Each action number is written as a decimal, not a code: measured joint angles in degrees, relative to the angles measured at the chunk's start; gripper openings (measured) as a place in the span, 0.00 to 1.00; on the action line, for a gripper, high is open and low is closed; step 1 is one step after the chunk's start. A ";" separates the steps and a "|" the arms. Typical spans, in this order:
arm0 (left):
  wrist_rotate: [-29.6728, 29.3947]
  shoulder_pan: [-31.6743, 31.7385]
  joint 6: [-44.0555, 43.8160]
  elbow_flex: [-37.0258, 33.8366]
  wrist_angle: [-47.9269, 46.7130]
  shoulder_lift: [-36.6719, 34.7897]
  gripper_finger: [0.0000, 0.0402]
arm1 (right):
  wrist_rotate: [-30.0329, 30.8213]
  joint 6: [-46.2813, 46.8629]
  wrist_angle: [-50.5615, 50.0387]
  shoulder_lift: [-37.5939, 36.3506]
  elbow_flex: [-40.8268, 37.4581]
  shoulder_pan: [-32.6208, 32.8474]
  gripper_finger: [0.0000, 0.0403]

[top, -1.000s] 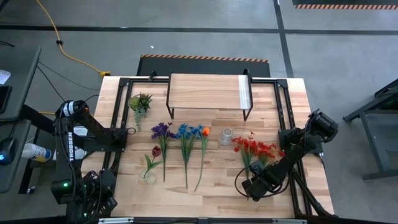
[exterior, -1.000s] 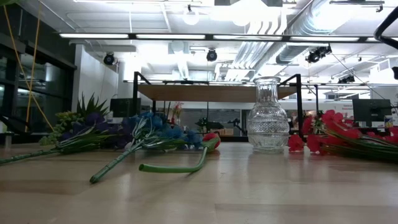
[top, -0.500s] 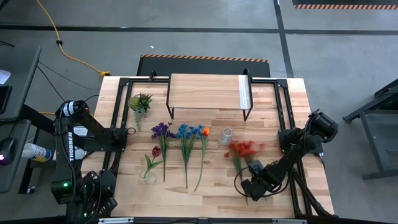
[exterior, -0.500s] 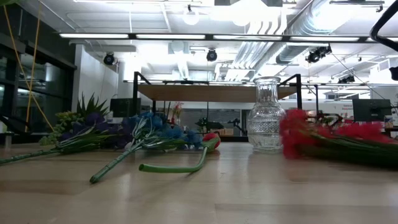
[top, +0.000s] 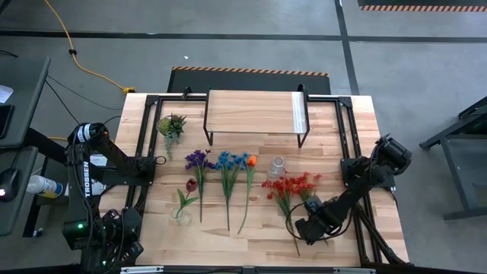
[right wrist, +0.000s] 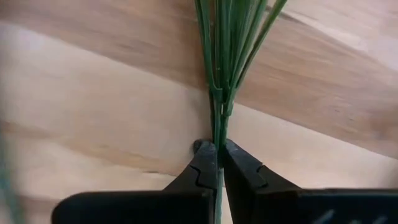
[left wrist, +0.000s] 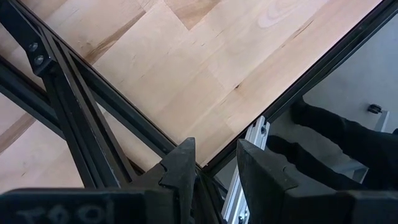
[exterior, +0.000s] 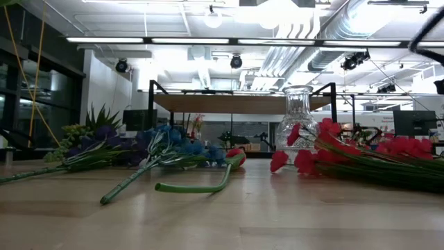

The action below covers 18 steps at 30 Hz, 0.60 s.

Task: Pick and place flowers into a vace then onto a shelf
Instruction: Put the right orange flowers into the bottom transparent vase

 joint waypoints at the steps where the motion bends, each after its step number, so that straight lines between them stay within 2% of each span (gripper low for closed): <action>1: 0.09 0.00 0.00 0.00 0.02 0.00 0.38 | -0.61 0.06 -2.05 0.05 0.70 0.00 0.02; 6: 0.08 0.00 0.02 0.00 -0.09 0.00 0.38 | -2.79 0.10 -12.21 0.48 4.68 0.42 0.01; 13: 0.01 -0.01 1.45 0.00 -0.25 0.00 0.38 | -5.17 1.45 -20.00 0.31 10.04 2.08 0.01; 18: -0.03 0.00 1.53 0.00 -0.42 0.00 0.38 | -4.76 1.49 -28.25 0.22 15.45 2.43 0.01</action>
